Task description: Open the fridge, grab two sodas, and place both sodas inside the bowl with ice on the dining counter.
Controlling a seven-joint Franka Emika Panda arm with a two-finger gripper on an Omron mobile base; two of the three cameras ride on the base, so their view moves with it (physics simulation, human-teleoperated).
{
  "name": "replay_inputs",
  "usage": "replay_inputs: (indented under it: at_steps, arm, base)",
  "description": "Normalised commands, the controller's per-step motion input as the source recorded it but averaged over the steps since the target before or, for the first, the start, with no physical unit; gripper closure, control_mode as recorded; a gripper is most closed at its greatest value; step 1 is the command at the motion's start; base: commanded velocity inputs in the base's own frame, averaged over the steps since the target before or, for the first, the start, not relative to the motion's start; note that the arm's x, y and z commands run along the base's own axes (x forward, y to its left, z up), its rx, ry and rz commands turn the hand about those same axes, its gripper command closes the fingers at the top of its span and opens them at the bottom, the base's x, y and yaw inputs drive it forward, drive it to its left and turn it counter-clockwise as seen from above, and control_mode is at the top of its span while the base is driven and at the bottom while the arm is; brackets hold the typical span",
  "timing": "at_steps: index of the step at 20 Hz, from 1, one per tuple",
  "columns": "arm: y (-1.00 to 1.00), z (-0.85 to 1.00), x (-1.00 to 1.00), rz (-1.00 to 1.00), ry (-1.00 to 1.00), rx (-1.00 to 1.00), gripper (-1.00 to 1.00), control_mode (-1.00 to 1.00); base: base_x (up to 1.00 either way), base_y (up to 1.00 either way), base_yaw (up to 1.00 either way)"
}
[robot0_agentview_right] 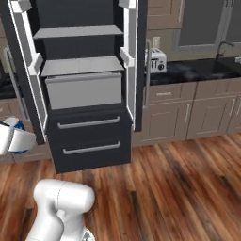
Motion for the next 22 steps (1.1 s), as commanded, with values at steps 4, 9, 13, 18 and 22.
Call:
replay_inputs:
  at_steps: [4, 9, 13, 18, 22]
  arm:
    - [0.0, 0.0, 0.0, 0.0, 0.0, 0.0, 1.0, 1.0]
    - [0.0, 0.0, 0.0, 0.0, 0.0, 0.0, 1.0, 1.0]
    - [0.0, 0.0, 0.0, 0.0, 0.0, 0.0, 1.0, 1.0]
    - [0.0, 0.0, 0.0, 0.0, 0.0, 0.0, 1.0, 1.0]
    - [0.0, 0.0, 0.0, 0.0, 0.0, 0.0, 1.0, 1.0]
  base:
    - [-1.0, 0.18, -0.22]
    - [-1.0, 0.07, -0.2]
    - [-1.0, 0.0, -0.22]
    - [-1.0, 0.0, -0.24]
    - [-1.0, -0.04, -0.23]
